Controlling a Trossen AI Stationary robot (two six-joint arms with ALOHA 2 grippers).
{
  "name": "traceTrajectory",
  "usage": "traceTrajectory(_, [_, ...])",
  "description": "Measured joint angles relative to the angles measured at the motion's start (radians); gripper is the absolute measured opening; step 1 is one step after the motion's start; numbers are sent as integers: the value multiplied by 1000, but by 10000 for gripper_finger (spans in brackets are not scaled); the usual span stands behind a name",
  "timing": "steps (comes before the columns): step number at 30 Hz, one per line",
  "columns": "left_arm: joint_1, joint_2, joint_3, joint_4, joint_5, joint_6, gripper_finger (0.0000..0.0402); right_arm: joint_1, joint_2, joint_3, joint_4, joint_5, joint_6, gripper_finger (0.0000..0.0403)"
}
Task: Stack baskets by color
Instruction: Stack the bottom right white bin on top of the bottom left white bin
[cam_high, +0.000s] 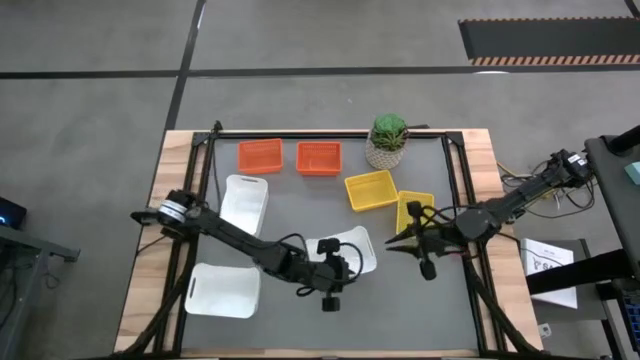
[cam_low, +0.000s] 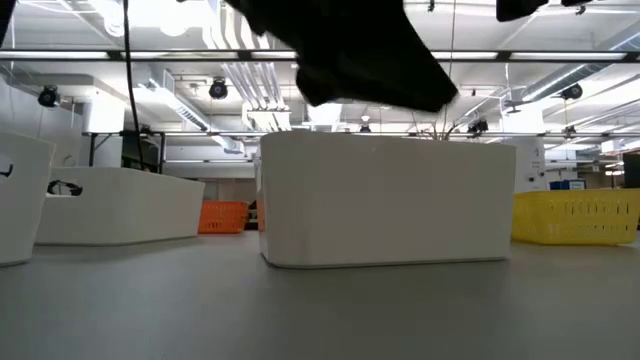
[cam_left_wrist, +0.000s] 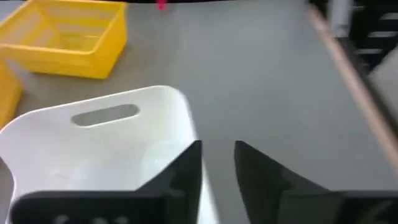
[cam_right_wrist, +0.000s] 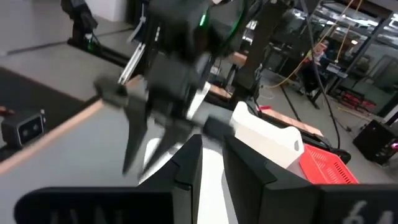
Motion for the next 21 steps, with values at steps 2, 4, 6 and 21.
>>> traceTrajectory(2, [11,35,12,26,-52,0,106,0,-30,-6,-27,0,14,57])
traceTrajectory(4, [22,62,17,60,-97,1,130,0,-47,-6,-43,0,35,57])
traceTrajectory(6, [33,88,27,105,-82,10,146,2,-59,-7,-73,0,45,57])
traceTrajectory(21, [48,96,30,-12,6,-108,93,2,-47,-3,-101,0,46,57])
